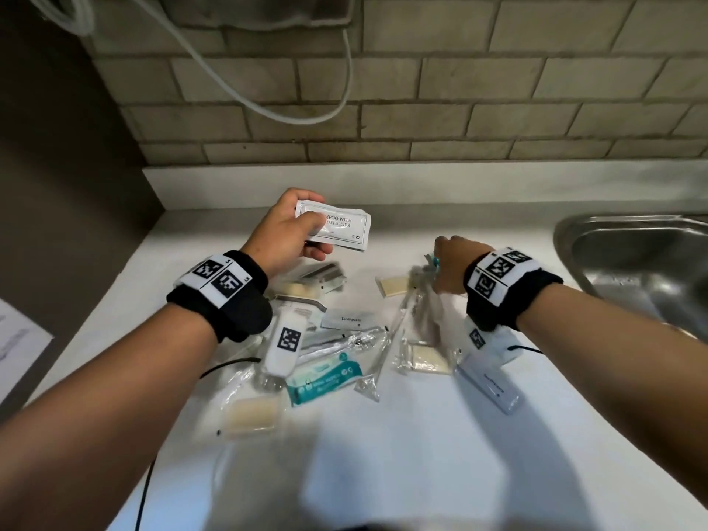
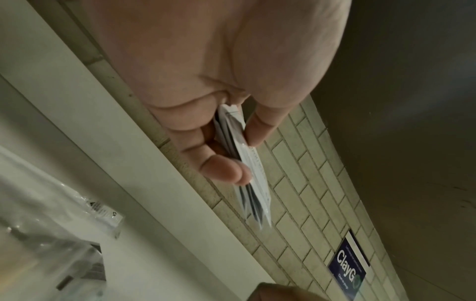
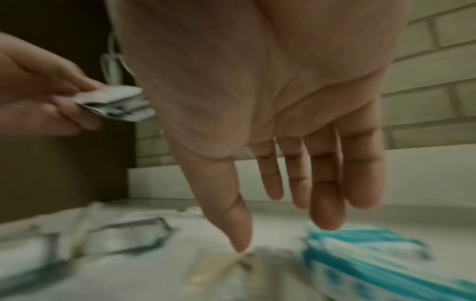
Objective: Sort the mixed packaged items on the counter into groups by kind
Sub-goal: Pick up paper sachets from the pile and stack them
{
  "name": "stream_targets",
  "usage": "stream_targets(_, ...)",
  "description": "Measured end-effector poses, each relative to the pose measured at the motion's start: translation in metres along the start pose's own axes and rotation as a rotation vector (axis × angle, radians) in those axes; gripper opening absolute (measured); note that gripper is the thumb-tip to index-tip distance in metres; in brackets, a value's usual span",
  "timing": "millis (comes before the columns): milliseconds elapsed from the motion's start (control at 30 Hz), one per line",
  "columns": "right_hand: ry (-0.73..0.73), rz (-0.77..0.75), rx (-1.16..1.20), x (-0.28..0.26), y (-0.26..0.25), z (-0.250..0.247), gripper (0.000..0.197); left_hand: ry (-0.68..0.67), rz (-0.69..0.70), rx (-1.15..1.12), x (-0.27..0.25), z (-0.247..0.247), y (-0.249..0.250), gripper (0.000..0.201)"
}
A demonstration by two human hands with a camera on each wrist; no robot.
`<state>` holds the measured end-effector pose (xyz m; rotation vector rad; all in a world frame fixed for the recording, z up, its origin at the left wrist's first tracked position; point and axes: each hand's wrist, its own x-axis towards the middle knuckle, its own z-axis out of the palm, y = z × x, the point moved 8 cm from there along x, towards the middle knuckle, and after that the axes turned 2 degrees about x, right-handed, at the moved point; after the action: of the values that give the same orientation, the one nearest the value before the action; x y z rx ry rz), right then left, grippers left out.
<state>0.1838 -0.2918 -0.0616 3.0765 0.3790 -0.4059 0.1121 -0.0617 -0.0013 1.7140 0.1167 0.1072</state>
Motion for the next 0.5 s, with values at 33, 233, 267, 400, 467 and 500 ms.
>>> stream_targets(33,-0.010,-0.085,0.020,-0.009,-0.023,-0.003,0.054,0.009,0.004,0.001,-0.004,-0.005,0.000,0.024)
stream_targets(233,-0.281,-0.644,0.102,-0.096,-0.167,0.028,0.046,0.079,0.015,0.014,-0.022,-0.039,0.000,0.021)
stream_targets(267,-0.302,-0.697,0.052,-0.107,-0.182,0.038,0.049,0.091,0.013,0.021,-0.025,-0.046,-0.001,0.021)
stream_targets(400,-0.211,-0.759,-0.101,-0.108,-0.205,0.062,0.052,0.132,0.000,0.007,-0.034,-0.070,-0.002,0.018)
stream_targets(467,-0.277,-0.743,-0.110,-0.103,-0.206,0.063,0.055,0.157,-0.002,0.001,-0.037,-0.082,-0.002,0.018)
stream_targets(500,-0.340,-0.720,-0.071,-0.101,-0.206,0.060,0.056,0.166,-0.003,0.005,-0.038,-0.088,-0.003,0.018)
